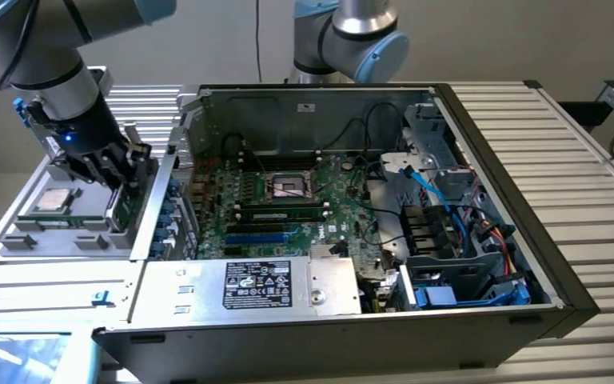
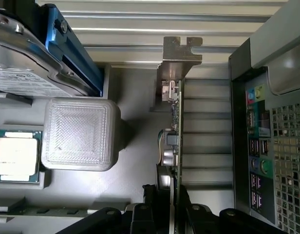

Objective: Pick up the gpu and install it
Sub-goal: 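Pick up the gpu and move the gpu toward the slot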

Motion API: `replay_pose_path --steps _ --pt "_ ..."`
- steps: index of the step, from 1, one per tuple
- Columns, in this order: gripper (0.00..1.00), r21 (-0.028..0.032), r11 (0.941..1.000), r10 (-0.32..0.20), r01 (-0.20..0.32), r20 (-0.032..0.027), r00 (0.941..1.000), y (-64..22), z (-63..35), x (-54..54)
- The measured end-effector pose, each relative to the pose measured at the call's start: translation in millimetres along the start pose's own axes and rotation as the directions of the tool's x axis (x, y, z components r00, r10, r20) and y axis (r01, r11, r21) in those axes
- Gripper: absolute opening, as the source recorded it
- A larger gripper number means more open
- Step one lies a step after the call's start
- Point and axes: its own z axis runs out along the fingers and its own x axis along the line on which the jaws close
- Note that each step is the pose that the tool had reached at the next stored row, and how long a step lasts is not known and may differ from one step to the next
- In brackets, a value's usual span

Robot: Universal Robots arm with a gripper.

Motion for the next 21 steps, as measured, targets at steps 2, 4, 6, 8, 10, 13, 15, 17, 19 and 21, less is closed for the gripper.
replay_pose_path --steps 2,4,6,8,10,13,15,17,19,21 --pt "0.28 -0.0001 1.0 0.0 0.0 0.0 1.0 0.8 -9.2 -0.3" --pt "0.28 0.0 1.0 0.0 0.0 0.0 1.0 1.3 -18.2 -0.6" --pt "0.28 0.0001 1.0 0.0 0.0 -0.0001 1.0 1.7 -27.3 -0.8" --pt "0.28 0.0 1.0 0.0 0.0 0.0 1.0 2.4 -36.3 -1.1" --pt "0.28 0.0 1.0 0.001 -0.001 0.0001 1.0 3.1 -45.2 -1.3" --pt "0.28 0.0001 1.0 0.003 -0.003 0.0003 1.0 4.2 -58.8 -1.7" --pt "0.28 0.0003 1.0 0.008 -0.008 0.0007 1.0 4.9 -68.2 -2.0" --pt "0.28 0.0005 0.9999 0.015 -0.015 0.0014 0.9999 5.7 -77.2 -2.4" --pt "0.28 0.0008 0.9997 0.022 -0.022 0.0019 0.9997 6.5 -86.3 -2.7" --pt "0.28 0.0011 0.9996 0.029 -0.029 0.0024 0.9996 7.3 -95.2 -3.0"
